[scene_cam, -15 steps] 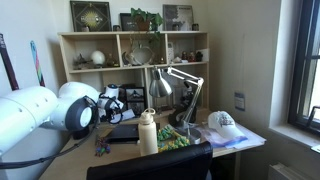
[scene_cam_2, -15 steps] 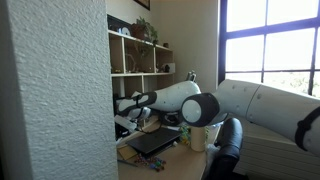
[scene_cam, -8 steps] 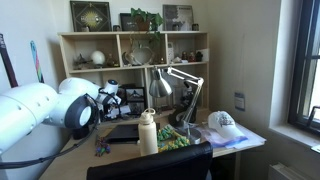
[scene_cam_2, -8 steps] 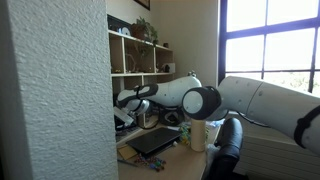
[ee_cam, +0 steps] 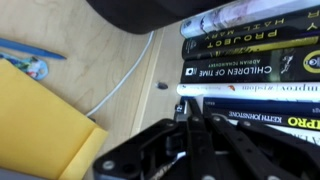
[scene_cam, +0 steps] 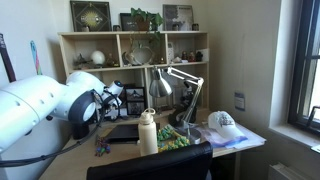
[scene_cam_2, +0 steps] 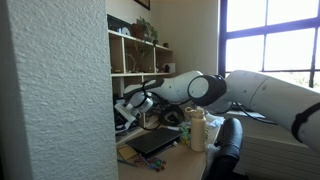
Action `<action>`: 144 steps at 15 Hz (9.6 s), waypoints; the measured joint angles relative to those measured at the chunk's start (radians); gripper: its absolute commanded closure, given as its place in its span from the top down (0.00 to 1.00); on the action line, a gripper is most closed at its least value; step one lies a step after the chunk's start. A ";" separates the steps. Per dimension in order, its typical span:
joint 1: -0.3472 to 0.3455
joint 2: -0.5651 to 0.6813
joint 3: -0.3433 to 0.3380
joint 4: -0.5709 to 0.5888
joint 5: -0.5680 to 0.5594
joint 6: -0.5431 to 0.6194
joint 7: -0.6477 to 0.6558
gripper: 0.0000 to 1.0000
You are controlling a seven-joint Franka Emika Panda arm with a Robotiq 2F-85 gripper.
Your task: Pick up the white paper
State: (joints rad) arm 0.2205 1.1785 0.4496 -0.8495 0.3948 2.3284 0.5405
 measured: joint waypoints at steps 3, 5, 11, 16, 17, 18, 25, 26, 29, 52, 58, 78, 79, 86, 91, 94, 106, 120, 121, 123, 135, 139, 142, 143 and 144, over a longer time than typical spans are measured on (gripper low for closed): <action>-0.060 -0.056 0.048 -0.124 0.032 -0.047 -0.012 0.00; -0.087 -0.103 0.055 -0.205 0.037 -0.065 -0.008 0.00; -0.152 -0.282 0.071 -0.467 0.060 -0.138 0.013 0.00; -0.153 -0.463 0.002 -0.688 0.186 -0.259 0.012 0.00; -0.144 -0.498 -0.022 -0.721 0.197 -0.300 0.012 0.00; -0.133 -0.534 -0.048 -0.750 0.201 -0.347 0.012 0.00; -0.019 -0.658 -0.174 -0.810 0.143 -0.637 -0.022 0.00; -0.006 -0.662 -0.184 -0.810 0.126 -0.656 -0.036 0.00; 0.015 -0.663 -0.198 -0.810 0.100 -0.672 -0.109 0.00; -0.015 -0.599 -0.150 -0.811 0.179 -0.584 -0.769 0.00; -0.024 -0.571 -0.111 -0.812 0.183 -0.805 -0.986 0.00; -0.071 -0.433 -0.141 -0.848 0.183 -1.011 -1.123 0.00; -0.071 -0.433 -0.146 -0.848 0.183 -1.010 -1.121 0.00; -0.071 -0.433 -0.176 -0.847 0.183 -0.992 -1.062 0.03; -0.071 -0.434 -0.185 -0.846 0.183 -0.976 -1.042 0.25; -0.072 -0.434 -0.186 -0.845 0.183 -0.973 -1.026 0.25; -0.041 -0.493 -0.187 -0.845 0.162 -0.927 -0.858 0.25; 0.044 -0.550 -0.185 -0.848 0.079 -0.889 -0.766 0.25; 0.043 -0.551 -0.186 -0.848 0.079 -0.889 -0.766 0.25; 0.043 -0.549 -0.185 -0.847 0.079 -0.889 -0.769 0.25; 0.052 -0.546 -0.183 -0.846 0.079 -0.884 -0.768 0.25; 0.052 -0.546 -0.183 -0.846 0.079 -0.882 -0.768 0.25; 0.053 -0.548 -0.182 -0.846 0.079 -0.880 -0.768 0.25; 0.053 -0.550 -0.182 -0.846 0.078 -0.876 -0.768 0.05; 0.055 -0.552 -0.182 -0.846 0.077 -0.871 -0.766 0.05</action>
State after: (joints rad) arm 0.2750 0.6262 0.2674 -1.6951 0.4717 1.4577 -0.2259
